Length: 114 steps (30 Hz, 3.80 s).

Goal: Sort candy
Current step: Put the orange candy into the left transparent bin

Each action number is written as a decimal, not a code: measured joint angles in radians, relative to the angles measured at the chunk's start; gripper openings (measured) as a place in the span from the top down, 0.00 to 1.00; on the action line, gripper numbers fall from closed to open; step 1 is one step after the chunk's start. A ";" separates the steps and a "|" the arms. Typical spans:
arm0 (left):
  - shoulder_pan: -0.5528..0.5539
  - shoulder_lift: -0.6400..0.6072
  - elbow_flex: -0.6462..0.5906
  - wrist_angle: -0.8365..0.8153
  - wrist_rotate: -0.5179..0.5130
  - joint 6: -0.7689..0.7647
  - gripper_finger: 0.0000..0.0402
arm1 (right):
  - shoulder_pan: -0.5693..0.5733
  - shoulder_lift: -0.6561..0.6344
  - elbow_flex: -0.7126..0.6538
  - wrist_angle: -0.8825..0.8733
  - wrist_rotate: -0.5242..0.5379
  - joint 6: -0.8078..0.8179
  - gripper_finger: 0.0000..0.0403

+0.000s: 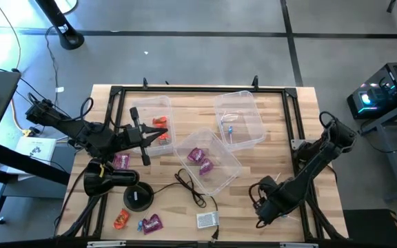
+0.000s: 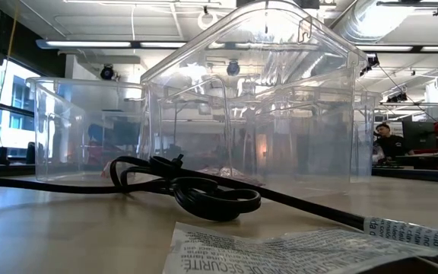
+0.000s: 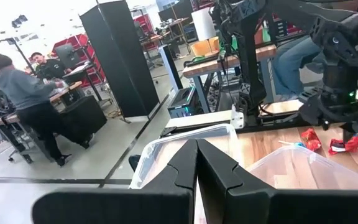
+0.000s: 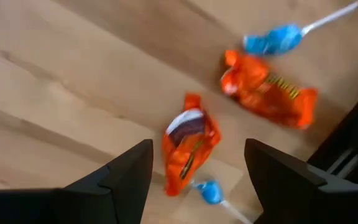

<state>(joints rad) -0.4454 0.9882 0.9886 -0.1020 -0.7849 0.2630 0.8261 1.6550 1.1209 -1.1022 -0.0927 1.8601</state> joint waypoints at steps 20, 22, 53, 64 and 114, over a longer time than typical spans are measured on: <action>0.000 0.000 0.000 -0.080 0.001 -0.053 1.00 | 0.025 -0.005 -0.248 0.449 -0.013 0.154 0.39; 0.000 0.000 0.000 -0.081 0.000 -0.053 1.00 | 0.022 -0.004 -0.239 0.437 0.004 0.124 0.43; 0.000 0.000 0.000 -0.165 -0.004 -0.105 1.00 | -0.025 0.001 -0.041 -0.021 0.255 -0.061 0.70; 0.000 0.000 0.000 -0.163 -0.004 -0.106 1.00 | -0.013 0.001 -0.173 0.257 0.217 -0.085 0.42; 0.047 0.000 0.000 -0.193 -0.005 -0.148 1.00 | 0.130 0.002 -0.116 0.305 0.240 0.228 0.34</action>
<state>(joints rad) -0.3988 0.9882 0.9890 -0.2950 -0.7895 0.1154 0.9559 1.6573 1.0048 -0.7972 0.1469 2.0877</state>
